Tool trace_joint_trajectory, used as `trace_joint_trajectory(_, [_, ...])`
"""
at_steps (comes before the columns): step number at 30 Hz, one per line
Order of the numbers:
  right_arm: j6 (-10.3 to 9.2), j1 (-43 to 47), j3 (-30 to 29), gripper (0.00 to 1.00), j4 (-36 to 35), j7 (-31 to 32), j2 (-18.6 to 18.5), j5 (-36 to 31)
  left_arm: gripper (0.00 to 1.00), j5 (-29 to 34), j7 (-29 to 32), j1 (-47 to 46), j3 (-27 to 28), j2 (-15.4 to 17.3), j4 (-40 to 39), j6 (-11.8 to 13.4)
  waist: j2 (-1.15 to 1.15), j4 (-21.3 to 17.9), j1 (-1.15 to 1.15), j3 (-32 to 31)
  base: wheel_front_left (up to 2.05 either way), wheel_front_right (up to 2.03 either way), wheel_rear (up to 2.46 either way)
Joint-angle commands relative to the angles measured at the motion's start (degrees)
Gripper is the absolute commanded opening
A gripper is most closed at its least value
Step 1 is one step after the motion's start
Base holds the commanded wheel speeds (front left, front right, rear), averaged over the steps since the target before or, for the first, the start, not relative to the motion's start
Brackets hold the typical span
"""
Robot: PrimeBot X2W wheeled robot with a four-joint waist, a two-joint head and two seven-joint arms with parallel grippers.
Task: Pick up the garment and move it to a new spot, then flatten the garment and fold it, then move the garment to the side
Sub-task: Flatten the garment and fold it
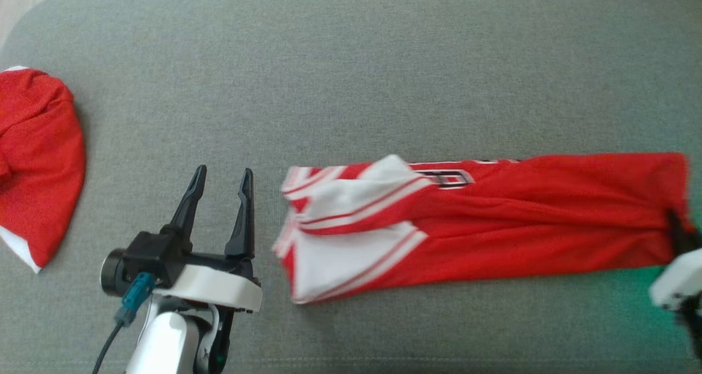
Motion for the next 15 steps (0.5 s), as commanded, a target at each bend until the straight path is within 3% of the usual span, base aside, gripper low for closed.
trace_joint_trajectory(1, [-0.05, -1.51, -0.86, 0.0, -1.91, -0.24, -2.74, -0.1, 1.0, 0.17, -0.69, -1.58, 1.94, 0.1, -2.09, 0.0, 0.0, -0.05, 0.0, -0.01, 0.0, 0.0, 0.0])
trace_joint_trajectory(7, [-0.05, -2.27, -1.26, 0.0, -4.92, 0.9, -3.95, -0.77, 1.0, 0.21, -0.7, -1.29, 2.34, -0.05, -2.01, 0.07, 0.0, -0.71, 0.0, -0.67, 0.0, 0.0, 0.0])
trace_joint_trajectory(15, [-0.05, -2.45, 12.53, 0.0, -22.5, 7.95, 1.09, -1.24, 1.0, 0.57, -0.7, -0.45, 2.68, -0.1, -2.09, 0.25, 0.0, -1.74, 0.0, -2.17, 0.0, 0.0, 0.0])
